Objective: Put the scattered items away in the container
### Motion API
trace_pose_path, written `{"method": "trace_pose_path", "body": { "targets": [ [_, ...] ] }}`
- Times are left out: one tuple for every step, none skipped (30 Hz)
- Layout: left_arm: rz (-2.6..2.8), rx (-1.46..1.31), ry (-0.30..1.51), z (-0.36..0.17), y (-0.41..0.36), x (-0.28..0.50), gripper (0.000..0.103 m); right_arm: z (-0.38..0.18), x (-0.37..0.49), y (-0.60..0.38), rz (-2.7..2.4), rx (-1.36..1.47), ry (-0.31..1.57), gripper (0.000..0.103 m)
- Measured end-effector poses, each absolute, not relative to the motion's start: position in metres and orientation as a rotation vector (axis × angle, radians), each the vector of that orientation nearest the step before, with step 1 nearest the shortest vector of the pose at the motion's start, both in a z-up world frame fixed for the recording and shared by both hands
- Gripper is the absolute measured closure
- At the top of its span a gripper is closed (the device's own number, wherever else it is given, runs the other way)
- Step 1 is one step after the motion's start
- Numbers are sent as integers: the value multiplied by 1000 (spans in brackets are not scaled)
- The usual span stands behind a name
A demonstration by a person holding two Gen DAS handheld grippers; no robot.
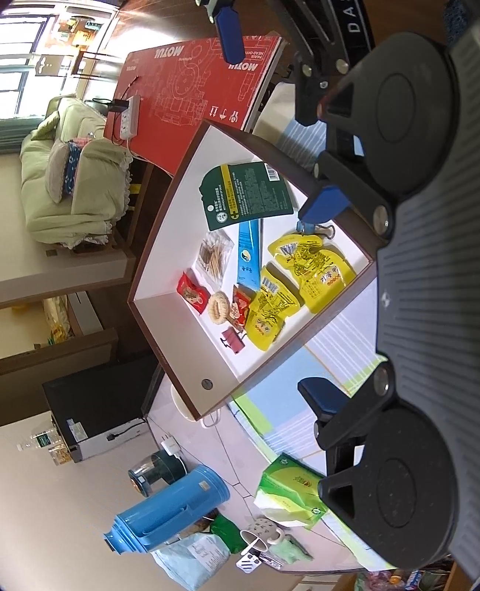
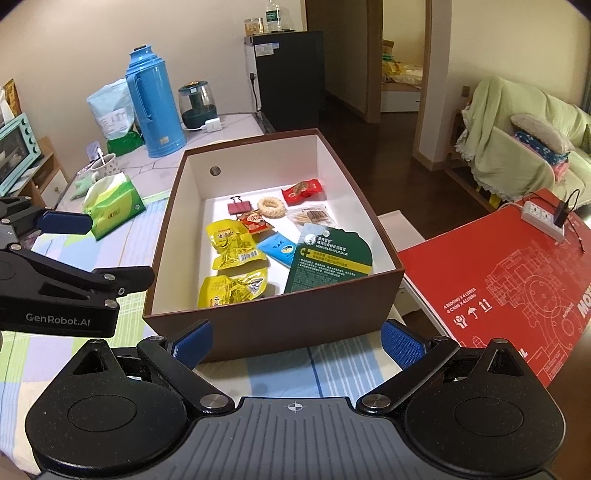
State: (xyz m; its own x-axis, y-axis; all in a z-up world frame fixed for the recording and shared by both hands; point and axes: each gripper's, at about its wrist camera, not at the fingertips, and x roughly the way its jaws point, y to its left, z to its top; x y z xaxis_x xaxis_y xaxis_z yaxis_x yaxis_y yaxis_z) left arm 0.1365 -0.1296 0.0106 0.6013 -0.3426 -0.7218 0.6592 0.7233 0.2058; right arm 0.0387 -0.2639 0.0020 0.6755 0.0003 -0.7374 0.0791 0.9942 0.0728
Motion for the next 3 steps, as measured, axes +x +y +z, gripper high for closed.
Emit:
{"method": "trace_pose_path", "body": {
  "targets": [
    [-613, 488, 706, 11, -129, 137, 15, 3, 38, -262, -47, 99, 827, 3],
    [-622, 487, 698, 12, -129, 137, 15, 4, 37, -261, -51, 96, 825, 3],
    [-633, 487, 688, 13, -128, 136, 15, 4, 36, -260, -54, 94, 824, 3]
  ]
}}
